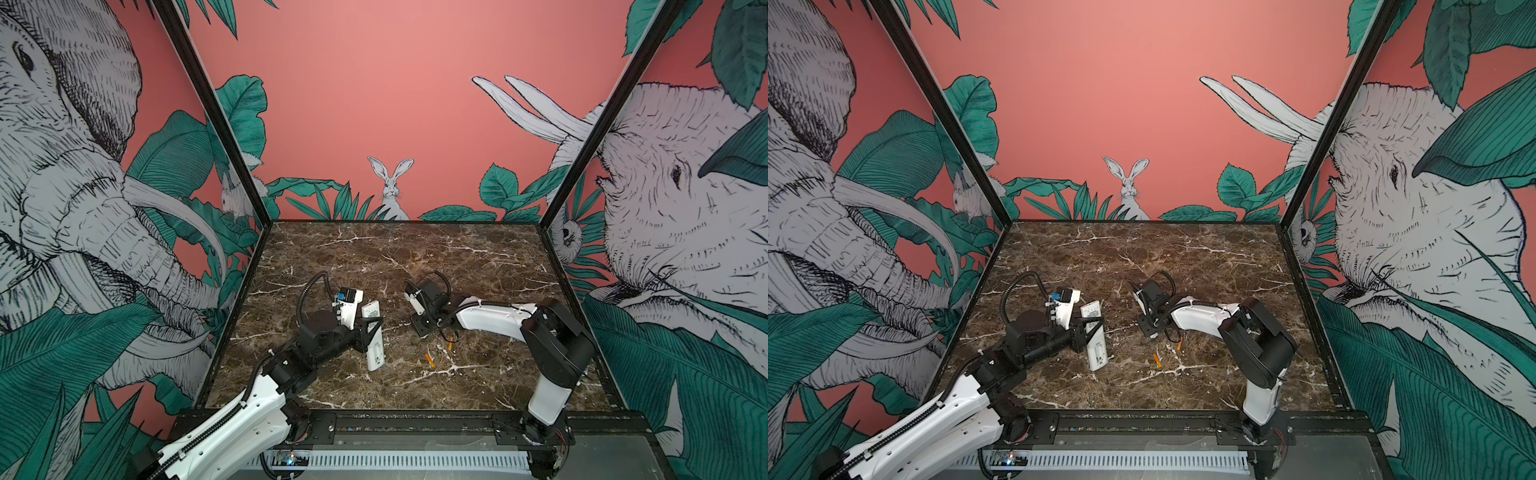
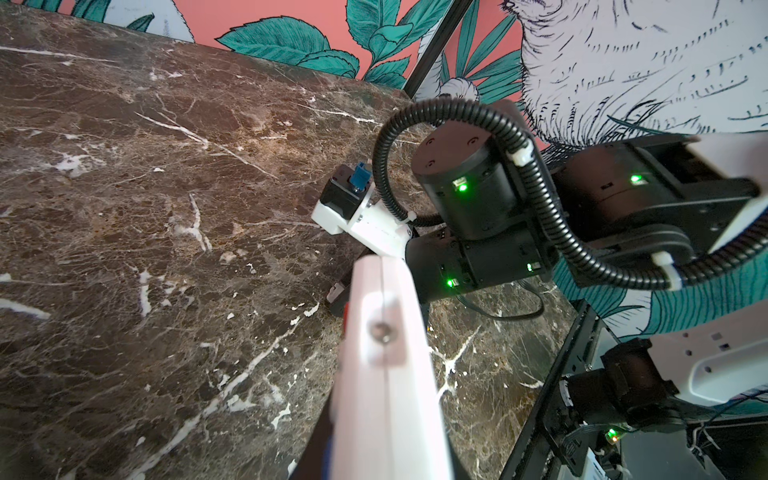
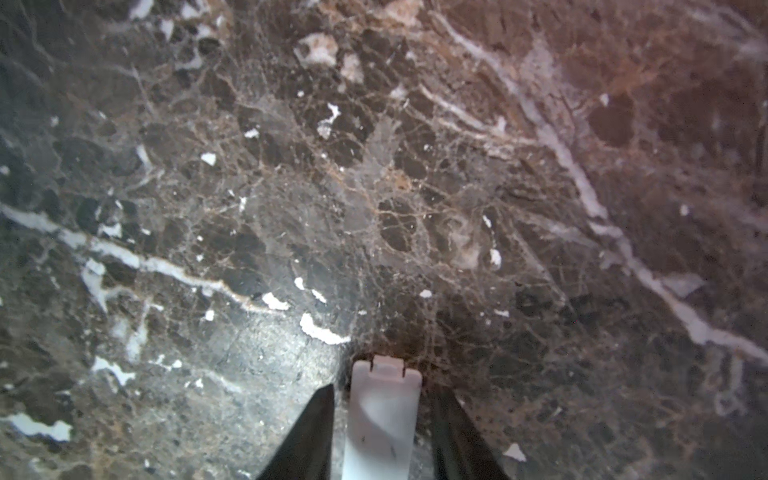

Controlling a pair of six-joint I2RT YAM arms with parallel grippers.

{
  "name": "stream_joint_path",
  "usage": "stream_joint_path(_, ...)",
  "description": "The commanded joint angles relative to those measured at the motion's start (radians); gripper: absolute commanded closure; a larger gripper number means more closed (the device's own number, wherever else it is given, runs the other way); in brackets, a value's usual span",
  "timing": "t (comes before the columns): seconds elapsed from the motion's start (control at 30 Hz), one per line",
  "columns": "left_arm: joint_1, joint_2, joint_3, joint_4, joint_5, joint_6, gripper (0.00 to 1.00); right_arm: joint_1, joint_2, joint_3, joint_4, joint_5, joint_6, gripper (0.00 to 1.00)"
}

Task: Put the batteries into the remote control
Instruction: 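Lower the right gripper and release the battery cover onto the table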

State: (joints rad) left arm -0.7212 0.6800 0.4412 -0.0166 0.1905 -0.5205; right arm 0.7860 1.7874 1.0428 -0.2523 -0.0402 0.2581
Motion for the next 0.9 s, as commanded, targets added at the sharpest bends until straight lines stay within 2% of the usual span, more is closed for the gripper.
stream_joint_path(0.0,0.005,-0.025,-0.016,0.023,0.002,-0.011,1.00,-0.007,-0.021,0.009,-0.015,-0.004,0.006,0.50)
stream_joint_path(0.13,0.006,-0.034,-0.019,0.017,-0.005,-0.019,1.00,-0.007,-0.063,0.001,-0.030,-0.004,0.007,0.45)
stream_joint_path(0.33,0.005,-0.026,-0.017,0.014,-0.020,-0.029,1.00,-0.004,-0.147,-0.056,-0.040,-0.029,0.028,0.44)
stream_joint_path(0.7,0.005,-0.034,-0.029,0.023,-0.043,-0.029,1.00,0.059,-0.227,-0.122,-0.134,-0.022,0.047,0.48)
stream_joint_path(0.87,0.006,-0.037,-0.034,0.020,-0.049,-0.026,1.00,0.071,-0.221,-0.118,-0.173,-0.021,0.037,0.55)
